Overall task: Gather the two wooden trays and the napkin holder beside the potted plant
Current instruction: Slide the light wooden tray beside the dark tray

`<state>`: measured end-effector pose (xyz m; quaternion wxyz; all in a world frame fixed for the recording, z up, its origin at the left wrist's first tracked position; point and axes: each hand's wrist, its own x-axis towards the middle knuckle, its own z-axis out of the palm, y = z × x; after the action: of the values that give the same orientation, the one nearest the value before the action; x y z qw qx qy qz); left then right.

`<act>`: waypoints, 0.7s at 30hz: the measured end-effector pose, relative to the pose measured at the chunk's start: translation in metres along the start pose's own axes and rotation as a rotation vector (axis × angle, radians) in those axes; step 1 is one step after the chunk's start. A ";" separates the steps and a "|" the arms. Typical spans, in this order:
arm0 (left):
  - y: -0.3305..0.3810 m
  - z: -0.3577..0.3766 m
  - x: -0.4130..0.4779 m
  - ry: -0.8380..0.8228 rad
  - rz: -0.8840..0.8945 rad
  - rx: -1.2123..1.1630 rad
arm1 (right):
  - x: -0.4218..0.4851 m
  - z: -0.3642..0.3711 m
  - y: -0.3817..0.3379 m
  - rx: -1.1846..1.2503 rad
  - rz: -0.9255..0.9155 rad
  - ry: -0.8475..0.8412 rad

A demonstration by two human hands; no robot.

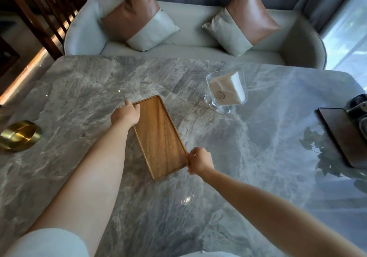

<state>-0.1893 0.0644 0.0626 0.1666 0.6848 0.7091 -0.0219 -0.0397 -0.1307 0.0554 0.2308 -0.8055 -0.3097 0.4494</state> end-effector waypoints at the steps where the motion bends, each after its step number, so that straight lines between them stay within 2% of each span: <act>1: 0.010 -0.005 -0.002 0.018 0.014 0.001 | 0.000 -0.011 0.001 0.014 -0.015 0.023; 13: 0.206 -0.029 -0.052 0.130 0.276 -0.007 | 0.001 -0.178 0.058 0.240 -0.063 0.342; 21: 0.342 0.006 -0.096 0.071 0.413 -0.044 | 0.001 -0.282 0.134 0.334 -0.012 0.483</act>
<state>0.1468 -0.0084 0.1493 0.1575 0.8121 0.5594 0.0524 0.2439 -0.2498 0.1056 0.4299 -0.8382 -0.1722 0.2881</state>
